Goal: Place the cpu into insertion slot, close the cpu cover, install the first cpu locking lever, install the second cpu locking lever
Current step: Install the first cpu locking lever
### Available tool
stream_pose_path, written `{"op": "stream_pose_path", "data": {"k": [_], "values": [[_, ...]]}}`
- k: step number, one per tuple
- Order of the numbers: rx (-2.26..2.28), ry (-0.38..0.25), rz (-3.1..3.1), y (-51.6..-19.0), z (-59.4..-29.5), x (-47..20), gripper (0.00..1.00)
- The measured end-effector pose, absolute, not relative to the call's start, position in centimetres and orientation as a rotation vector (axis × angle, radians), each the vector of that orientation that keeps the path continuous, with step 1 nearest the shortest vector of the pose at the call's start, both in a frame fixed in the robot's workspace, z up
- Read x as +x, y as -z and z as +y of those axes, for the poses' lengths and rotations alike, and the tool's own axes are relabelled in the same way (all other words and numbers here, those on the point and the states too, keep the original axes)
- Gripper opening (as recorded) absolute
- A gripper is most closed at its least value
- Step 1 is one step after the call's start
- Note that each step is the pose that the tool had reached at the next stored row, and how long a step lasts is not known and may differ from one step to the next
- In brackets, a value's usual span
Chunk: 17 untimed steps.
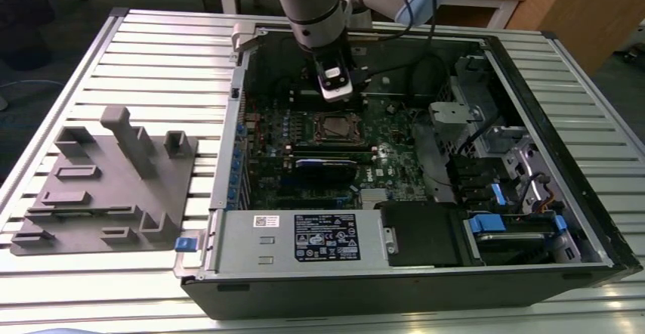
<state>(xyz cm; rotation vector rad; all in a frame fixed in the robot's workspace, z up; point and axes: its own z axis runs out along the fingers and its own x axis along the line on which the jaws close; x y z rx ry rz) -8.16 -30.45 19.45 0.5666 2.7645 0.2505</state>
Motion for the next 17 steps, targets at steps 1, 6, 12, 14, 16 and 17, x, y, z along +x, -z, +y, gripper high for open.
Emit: {"op": "stream_pose_path", "data": {"k": [1, 6, 12, 14, 16, 17], "values": [[0.566, -0.251, 2.764, -19.43, -30.45, -8.16, 0.11], [0.566, -0.250, 2.762, -19.34, -30.45, -8.16, 0.11], [0.564, -0.240, 2.761, -19.26, -30.60, -8.16, 0.11], [0.564, -0.239, 2.761, -19.20, -30.68, -8.16, 0.11], [0.564, -0.239, 2.761, -19.13, -30.75, -8.16, 0.11], [0.564, -0.239, 2.761, -19.10, -30.77, -8.17, 0.11]]}}
